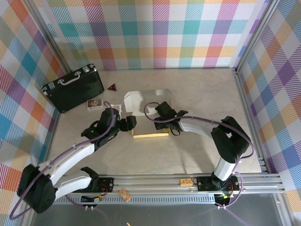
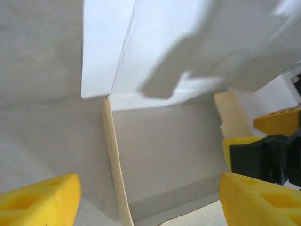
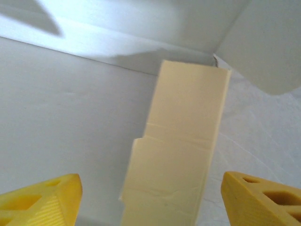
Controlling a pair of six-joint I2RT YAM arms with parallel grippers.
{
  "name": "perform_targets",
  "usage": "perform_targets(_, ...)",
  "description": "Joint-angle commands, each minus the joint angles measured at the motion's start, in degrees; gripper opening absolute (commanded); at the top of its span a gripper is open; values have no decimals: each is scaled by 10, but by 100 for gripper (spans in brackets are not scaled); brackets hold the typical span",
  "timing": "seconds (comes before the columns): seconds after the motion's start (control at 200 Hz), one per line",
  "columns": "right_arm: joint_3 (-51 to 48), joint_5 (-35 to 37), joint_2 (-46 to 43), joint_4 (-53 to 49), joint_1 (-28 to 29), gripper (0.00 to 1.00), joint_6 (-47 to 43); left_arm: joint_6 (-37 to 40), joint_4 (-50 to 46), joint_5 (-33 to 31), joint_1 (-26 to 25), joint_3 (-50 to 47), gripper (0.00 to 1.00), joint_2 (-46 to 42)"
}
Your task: Fold the paper box
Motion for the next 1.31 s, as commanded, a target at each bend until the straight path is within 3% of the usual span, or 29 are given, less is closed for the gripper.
perform_targets(0.0, -14, -69, -15, 19, -14, 76, -16, 19, 105, 40, 17, -54, 77, -48)
perform_targets(0.11, -36, -78, -39, 22, -22, 71, -3, 33, 145, 34, 37, -99, 81, -93)
perform_targets(0.145, -43, -81, -49, 22, -29, 67, 1, 36, 171, 40, 52, -119, 87, -103)
perform_targets(0.195, -53, -96, -59, 27, -40, 62, 9, 45, 243, 78, 82, -154, 99, -106)
perform_targets(0.24, -59, -111, -66, 31, -51, 61, 16, 50, 313, 122, 114, -174, 100, -89)
perform_targets(0.395, -85, -159, -89, 66, -72, 59, 32, 90, 421, 292, 183, -124, 99, 99)
perform_targets(0.5, -94, -190, -96, 78, -87, 58, 39, 104, 568, 336, 192, -116, 98, 226)
perform_targets(0.625, -106, -263, -93, 101, -118, 57, 35, 126, 587, 410, 208, -51, 84, 336)
perform_targets(0.685, -98, -286, -82, 93, -125, 57, 17, 126, 610, 419, 211, -40, 82, 363)
perform_targets(0.79, -76, -276, -57, 57, -134, 56, 11, 127, 594, 434, 212, -10, 69, 392)
perform_targets(0.985, -51, -210, -15, 33, -136, 41, 19, 141, 590, 408, 194, -41, 62, 371)
perform_targets(1.145, -22, -204, 18, 40, -131, 39, 4, 158, 565, 395, 183, -44, 62, 359)
perform_targets(1.3, -9, -157, 38, 30, -113, 34, 6, 158, 541, 392, 177, -41, 53, 343)
